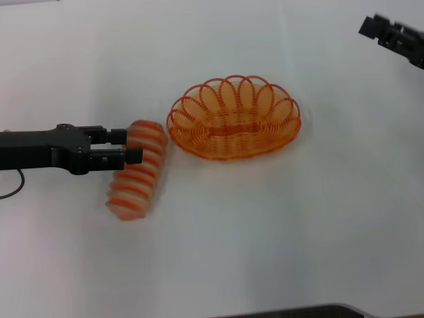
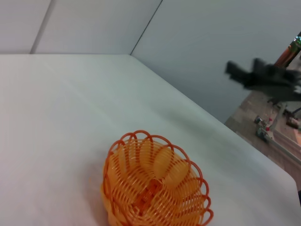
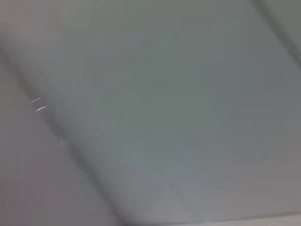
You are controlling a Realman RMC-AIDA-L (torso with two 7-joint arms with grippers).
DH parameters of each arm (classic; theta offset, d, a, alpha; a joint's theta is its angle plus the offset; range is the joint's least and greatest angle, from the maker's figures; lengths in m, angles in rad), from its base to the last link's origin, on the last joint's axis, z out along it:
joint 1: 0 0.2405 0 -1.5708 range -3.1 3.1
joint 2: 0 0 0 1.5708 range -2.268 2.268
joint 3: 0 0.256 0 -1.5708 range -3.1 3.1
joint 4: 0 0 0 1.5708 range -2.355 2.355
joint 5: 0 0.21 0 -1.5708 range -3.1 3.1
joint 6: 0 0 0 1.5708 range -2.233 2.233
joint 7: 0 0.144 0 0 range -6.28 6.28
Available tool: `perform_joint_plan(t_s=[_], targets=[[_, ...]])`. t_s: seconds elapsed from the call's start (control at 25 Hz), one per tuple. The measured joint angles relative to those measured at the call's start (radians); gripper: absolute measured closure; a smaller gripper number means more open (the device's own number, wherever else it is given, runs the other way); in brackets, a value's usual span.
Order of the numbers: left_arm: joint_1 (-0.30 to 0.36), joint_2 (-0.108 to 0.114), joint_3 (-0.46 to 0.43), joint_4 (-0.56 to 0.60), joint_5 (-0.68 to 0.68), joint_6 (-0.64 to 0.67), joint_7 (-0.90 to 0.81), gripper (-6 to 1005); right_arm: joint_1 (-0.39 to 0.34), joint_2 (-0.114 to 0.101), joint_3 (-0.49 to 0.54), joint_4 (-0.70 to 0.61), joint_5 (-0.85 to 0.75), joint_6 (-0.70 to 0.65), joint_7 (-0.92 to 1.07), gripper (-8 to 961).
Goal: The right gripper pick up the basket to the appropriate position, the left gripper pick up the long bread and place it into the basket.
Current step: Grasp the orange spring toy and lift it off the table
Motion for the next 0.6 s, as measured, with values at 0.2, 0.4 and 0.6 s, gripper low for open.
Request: perform_joint_plan(t_s=[0.2,0.4,0.6], targets=[[-0.001,-0.002,-0.001,0.000,0.000,-0.001,-0.004,277,0.052,-0.086,-0.110,-0.006,-0.040,-0.183,-0.025,352],[0.002,-0.004,-0.002,-0.004,0.000,-0.001,-0.005,278,0.090,-0.129,-0.238,-0.082,-0.181,-0.248,0.019,353],[0.002,-0.005,-0.013,-0.012,0.000,-0.003,-0.007,277,0.089,-0.117,-0.247,-0.119,-0.250,-0.226,0.022,355]])
